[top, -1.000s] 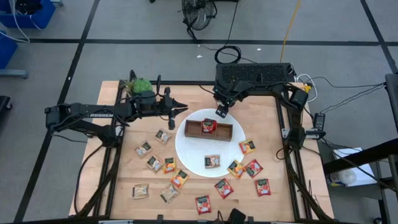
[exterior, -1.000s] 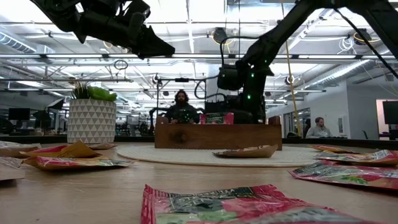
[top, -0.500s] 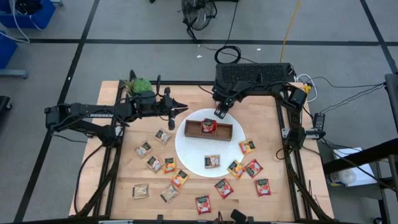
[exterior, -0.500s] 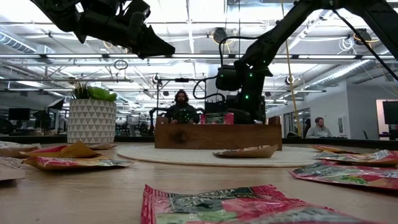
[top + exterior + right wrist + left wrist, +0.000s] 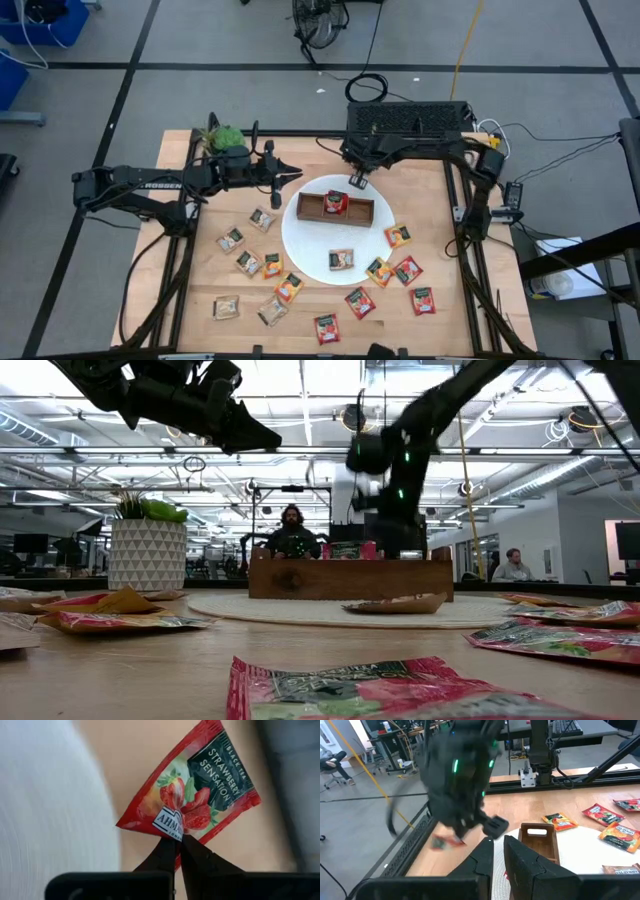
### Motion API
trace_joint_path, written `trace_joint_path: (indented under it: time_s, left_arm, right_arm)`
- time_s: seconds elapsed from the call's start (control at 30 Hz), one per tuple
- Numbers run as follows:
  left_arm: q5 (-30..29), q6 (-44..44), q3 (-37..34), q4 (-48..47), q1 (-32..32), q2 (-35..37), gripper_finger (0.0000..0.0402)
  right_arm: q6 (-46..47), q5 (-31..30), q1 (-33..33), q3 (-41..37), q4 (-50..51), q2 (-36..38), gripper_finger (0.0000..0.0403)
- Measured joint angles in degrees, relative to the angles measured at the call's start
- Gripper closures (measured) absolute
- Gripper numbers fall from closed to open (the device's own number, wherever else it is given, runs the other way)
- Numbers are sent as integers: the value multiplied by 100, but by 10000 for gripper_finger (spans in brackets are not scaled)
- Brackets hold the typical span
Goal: Pick & Place Tea
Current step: Put the red tea bag into the middle section of the wooden organizer
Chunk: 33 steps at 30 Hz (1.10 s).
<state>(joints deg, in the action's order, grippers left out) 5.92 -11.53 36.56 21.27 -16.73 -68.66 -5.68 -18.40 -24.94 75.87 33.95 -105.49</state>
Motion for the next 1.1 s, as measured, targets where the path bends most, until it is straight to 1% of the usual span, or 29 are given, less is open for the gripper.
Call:
trace_joint_path:
  time_s: [0.1, 0.2, 0.3, 0.37, 0.5, 0.63, 0.67, 0.7, 0.77, 0.8, 0.87, 0.93, 1.0, 1.1]
  left_arm:
    - [-1, 1, 0, 24, -1, 0, 353]
    - [6, 206, 0, 155, 46, 0, 353]
    - [14, 381, 0, 292, 86, 0, 353]
    - [-23, 456, 0, 376, 103, 0, 353]
    - [-93, 974, 0, 481, 160, 0, 353]
    - [-161, 1100, 2, 600, 197, 0, 353]
    - [-280, 1335, 2, 598, 190, 0, 353]
    - [-454, 1758, 44, 497, 175, -11, 353]
    - [-580, 2531, 387, -137, 72, -113, 353]
    - [-581, 2766, 650, -665, -7, -156, 352]
    - [-602, 2949, 1226, -1752, -113, -267, 348]
    - [-556, 2973, 1859, -2353, -118, -539, 333]
    - [-268, 3045, 2430, -2920, -90, -841, 310]
    - [277, 3220, 3309, -3718, -50, -1357, 263]
  right_arm:
    - [-156, -890, 414, -5, -41, 318, 401]
    - [-453, -1868, 905, -16, -403, 499, 402]
    - [-937, -2719, 1386, -243, -1140, 570, 402]
    - [-1414, -3003, 1643, -540, -1905, 547, 402]
    - [-2151, -3108, 1932, -1199, -3587, 560, 402]
    - [-2719, -3123, 2127, -1977, -5489, 550, 402]
    - [-2898, -3115, 2176, -2175, -6069, 552, 402]
    - [-3073, -3112, 2220, -2356, -6608, 556, 402]
    - [-3399, -3108, 2303, -2674, -7551, 563, 402]
    - [-3560, -3108, 2333, -2799, -7918, 563, 402]
    - [-3792, -3109, 2391, -2970, -8406, 561, 402]
    - [-3859, -3107, 2444, -3000, -8545, 563, 402]
    - [-3859, -3092, 2497, -3000, -8543, 563, 403]
    - [-3764, -3088, 2572, -3000, -8540, 563, 403]
